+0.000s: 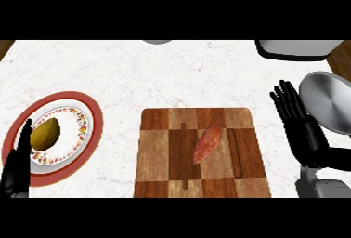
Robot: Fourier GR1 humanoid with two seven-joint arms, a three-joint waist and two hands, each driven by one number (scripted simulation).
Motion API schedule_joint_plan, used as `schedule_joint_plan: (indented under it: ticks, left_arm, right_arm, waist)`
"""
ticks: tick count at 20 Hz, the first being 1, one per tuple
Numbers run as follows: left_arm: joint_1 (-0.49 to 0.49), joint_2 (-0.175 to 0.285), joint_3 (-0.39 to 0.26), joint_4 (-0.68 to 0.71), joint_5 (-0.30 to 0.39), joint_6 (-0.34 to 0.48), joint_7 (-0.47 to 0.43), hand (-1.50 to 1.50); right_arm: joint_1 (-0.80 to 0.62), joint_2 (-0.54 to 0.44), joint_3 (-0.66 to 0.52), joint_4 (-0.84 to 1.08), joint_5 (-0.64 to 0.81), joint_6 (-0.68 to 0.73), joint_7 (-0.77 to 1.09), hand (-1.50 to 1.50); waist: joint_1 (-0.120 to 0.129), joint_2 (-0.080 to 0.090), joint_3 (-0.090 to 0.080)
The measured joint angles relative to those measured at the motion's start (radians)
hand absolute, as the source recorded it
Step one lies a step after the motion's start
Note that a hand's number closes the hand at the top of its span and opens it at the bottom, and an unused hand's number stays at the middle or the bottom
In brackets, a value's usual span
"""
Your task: Pick the sweet potato from the cutting board and place it in the pan
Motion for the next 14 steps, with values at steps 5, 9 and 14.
schedule_joint_plan:
  ticks: [5,9,14]
  left_arm:
    - [-0.06,-0.101,-0.07,-0.081,0.052,-0.081,-0.065,0.0]
    - [-0.106,-0.18,-0.133,-0.16,0.112,-0.163,-0.106,0.0]
    - [-0.107,-0.239,-0.196,-0.228,0.132,-0.208,-0.117,0.0]
  right_arm:
    - [-0.042,0.021,0.003,-0.053,-0.005,-0.025,0.02,1.5]
    - [0.013,0.014,-0.029,-0.065,0.092,-0.153,0.053,-1.5]
    - [0.237,0.061,0.05,-0.237,0.214,-0.251,0.049,-1.5]
  waist:
    - [-0.019,-0.019,0.039]
    - [-0.053,-0.026,0.045]
    - [-0.045,-0.028,0.052]
